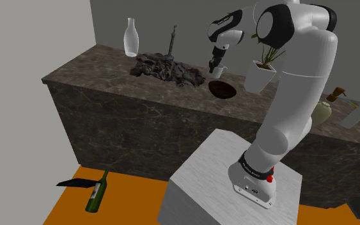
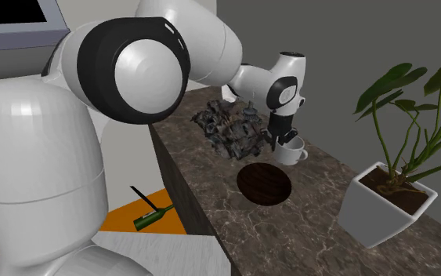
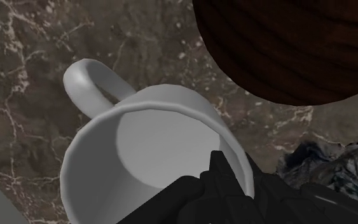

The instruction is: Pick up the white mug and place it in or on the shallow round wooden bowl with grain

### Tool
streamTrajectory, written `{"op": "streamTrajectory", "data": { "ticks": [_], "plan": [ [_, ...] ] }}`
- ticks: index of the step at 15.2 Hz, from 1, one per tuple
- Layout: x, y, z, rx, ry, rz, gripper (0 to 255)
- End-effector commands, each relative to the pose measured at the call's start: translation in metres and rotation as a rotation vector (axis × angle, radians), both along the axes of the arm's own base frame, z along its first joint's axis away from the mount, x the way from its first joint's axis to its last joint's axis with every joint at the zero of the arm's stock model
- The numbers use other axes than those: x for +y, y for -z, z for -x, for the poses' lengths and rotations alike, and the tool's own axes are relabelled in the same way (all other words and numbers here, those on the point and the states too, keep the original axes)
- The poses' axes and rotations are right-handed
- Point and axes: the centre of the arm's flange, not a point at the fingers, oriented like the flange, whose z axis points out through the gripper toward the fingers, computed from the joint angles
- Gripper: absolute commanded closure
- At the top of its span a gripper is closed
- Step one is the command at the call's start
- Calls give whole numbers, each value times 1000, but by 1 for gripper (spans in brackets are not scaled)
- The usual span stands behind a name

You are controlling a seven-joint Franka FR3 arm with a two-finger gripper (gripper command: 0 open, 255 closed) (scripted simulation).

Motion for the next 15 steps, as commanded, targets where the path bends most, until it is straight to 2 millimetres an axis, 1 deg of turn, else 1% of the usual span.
{"op": "streamTrajectory", "data": {
  "ticks": [1,13,15],
  "plan": [
    [0,-11,0,0,0,0,255],
    [0,-74,0,0,0,0,255],
    [15,-76,22,0,0,0,255]
  ]
}}
